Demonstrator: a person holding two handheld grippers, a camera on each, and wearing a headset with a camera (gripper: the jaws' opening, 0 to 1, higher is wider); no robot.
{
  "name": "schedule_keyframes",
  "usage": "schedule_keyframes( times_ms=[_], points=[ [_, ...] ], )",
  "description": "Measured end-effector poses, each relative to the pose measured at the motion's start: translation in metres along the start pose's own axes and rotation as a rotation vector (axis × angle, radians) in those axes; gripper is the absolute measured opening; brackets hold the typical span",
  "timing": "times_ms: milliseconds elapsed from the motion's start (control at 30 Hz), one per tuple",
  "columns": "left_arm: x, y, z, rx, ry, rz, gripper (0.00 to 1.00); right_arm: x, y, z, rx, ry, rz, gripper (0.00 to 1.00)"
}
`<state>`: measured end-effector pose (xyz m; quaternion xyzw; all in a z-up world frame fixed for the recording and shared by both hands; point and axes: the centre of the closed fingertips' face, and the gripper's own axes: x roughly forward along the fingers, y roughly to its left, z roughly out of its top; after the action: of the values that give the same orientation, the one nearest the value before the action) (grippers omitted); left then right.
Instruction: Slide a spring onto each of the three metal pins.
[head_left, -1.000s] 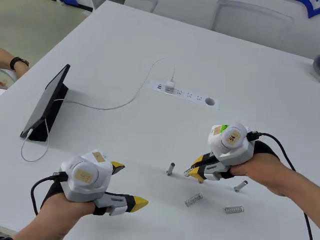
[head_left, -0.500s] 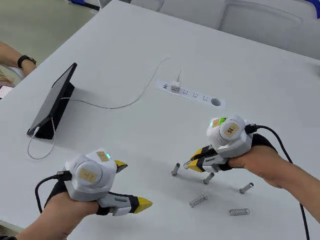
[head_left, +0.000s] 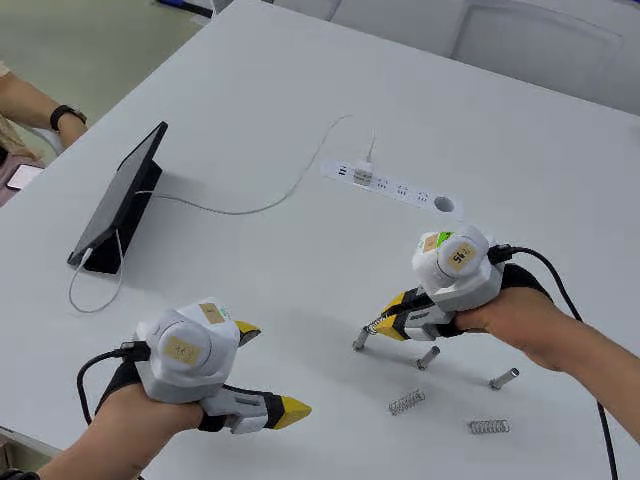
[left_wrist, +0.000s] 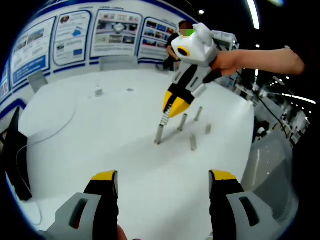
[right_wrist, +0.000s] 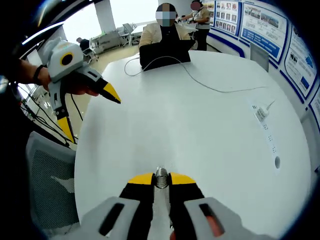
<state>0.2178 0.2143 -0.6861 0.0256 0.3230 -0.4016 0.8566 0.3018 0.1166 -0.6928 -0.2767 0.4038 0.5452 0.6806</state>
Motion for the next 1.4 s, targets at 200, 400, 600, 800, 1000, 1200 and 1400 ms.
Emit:
schedule_keyframes(
  times_ms=[200,400,600,800,1000,1200,1400],
  points=[
    [-0.001,0.002,0.000,-0.010,-0.004,0.003,0.75,0.003,0.000,0.002,0.014,-0.010,0.010,0.12],
    [-0.001,0.002,0.000,-0.017,-0.006,0.003,0.75,0.006,0.001,0.003,0.004,-0.002,0.014,0.12],
    [-0.001,0.001,-0.001,-0.015,-0.003,-0.001,0.75,0.010,0.003,0.005,-0.008,0.006,0.018,0.12],
    [0.000,0.001,0.001,-0.017,-0.007,0.000,0.75,0.016,0.002,0.005,-0.015,0.012,0.019,0.12],
    [0.001,0.003,0.003,-0.017,-0.010,0.003,0.75,0.019,0.002,0.005,-0.028,0.014,0.014,0.12],
    [0.002,0.006,0.006,-0.024,-0.020,0.009,0.75,0.022,0.002,0.003,-0.045,0.019,0.009,0.12],
    [0.003,0.005,0.006,-0.027,-0.021,0.009,0.75,0.029,0.002,-0.001,-0.052,0.029,0.001,0.12]
  ],
)
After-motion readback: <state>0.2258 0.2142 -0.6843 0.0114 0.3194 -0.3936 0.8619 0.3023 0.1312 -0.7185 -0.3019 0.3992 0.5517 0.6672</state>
